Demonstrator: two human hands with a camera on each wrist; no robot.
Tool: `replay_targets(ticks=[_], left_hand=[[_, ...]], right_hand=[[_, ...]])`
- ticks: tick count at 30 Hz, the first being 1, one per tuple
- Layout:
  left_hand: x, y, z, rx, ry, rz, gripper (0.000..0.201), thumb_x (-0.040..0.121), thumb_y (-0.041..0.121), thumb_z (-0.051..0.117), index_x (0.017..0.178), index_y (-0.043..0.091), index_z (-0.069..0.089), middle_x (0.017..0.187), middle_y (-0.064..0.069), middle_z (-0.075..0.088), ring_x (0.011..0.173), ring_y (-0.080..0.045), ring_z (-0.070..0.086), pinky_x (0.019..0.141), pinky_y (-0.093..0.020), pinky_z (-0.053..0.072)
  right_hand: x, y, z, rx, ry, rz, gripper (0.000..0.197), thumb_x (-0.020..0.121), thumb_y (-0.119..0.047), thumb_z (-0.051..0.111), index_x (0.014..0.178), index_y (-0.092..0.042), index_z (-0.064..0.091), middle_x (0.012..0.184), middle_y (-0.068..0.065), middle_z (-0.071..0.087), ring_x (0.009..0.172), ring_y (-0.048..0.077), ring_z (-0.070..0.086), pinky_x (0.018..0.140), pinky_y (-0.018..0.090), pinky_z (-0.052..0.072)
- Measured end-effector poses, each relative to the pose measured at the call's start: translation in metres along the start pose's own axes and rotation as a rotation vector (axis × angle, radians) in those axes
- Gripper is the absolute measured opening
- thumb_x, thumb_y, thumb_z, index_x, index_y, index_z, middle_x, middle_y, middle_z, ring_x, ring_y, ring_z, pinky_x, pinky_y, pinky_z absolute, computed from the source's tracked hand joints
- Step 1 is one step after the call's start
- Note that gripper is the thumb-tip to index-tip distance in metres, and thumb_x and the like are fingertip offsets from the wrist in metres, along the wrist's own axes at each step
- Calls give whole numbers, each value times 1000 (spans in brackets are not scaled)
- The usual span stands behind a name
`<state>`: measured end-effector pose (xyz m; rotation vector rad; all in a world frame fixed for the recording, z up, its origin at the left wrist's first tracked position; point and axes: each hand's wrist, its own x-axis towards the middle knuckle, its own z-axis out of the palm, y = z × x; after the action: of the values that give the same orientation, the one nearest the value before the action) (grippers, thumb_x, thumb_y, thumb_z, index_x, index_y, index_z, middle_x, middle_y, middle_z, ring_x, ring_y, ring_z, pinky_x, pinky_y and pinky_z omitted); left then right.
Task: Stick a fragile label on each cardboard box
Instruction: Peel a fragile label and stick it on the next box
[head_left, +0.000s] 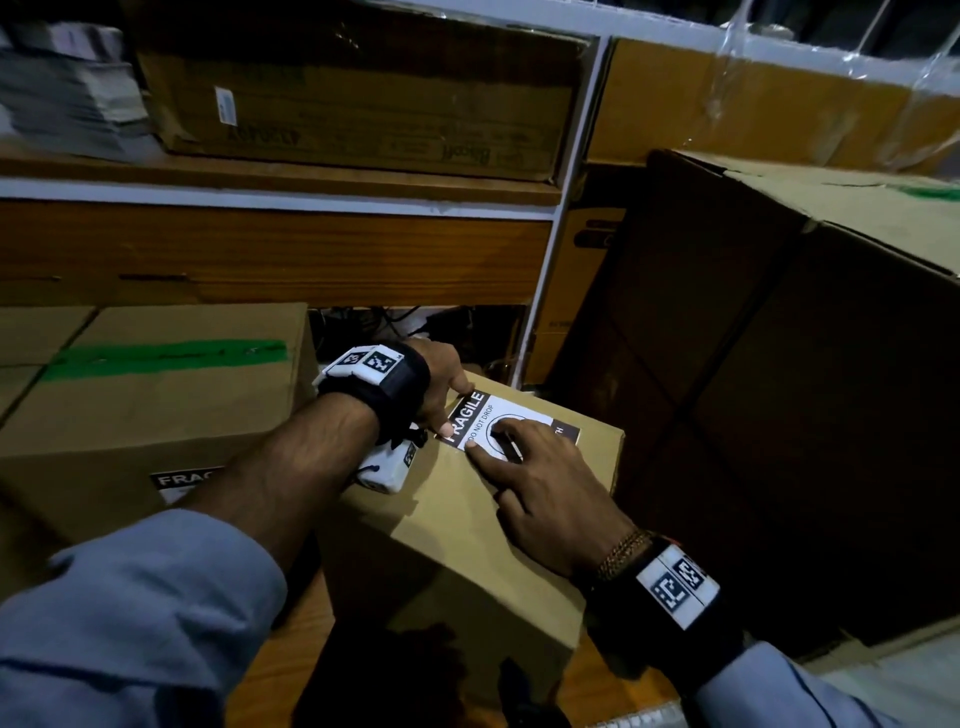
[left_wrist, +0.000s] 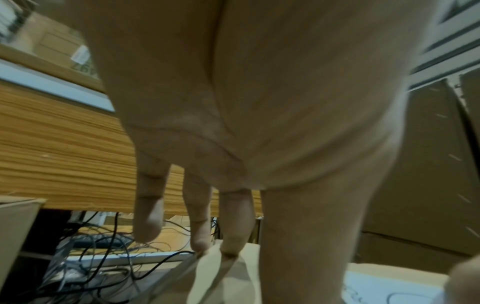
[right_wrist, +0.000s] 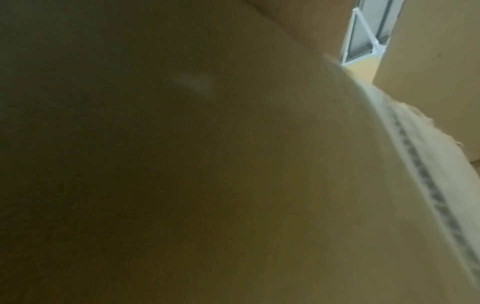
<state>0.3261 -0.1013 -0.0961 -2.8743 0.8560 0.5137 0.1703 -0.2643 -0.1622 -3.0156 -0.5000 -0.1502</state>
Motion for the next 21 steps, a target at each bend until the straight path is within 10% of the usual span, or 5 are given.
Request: replay_targets(ticks=[12,17,21], left_hand=[[-9,2,-2,-12,-36,-50,78,87,46,78,155,36,41,144,1,58,128,-23,55,92,-28,42],[-12,12,-1,-42,16,-109,51,83,47,68,132,34,68,129,-1,69,109,-25,64,96,-37,55],[-14,19,-2,27,22,-116,66,85,69,67,140,33,62,139,1,62,124,-26,59,86,-37,42]], right_hand=[[-19,-5,16,246,370,242,26,86,-20,62,104,-22,81,115,-2,68,109,19,60,93,42,53],[-13,-3,14,234,212,66,46,96,-19,52,139,-28,64,147,-2,55,138,18,45,114,37,39],[-12,-5,11,156,179,79,48,97,-23,50,143,-32,61,152,-2,53,141,20,43,113,41,39]])
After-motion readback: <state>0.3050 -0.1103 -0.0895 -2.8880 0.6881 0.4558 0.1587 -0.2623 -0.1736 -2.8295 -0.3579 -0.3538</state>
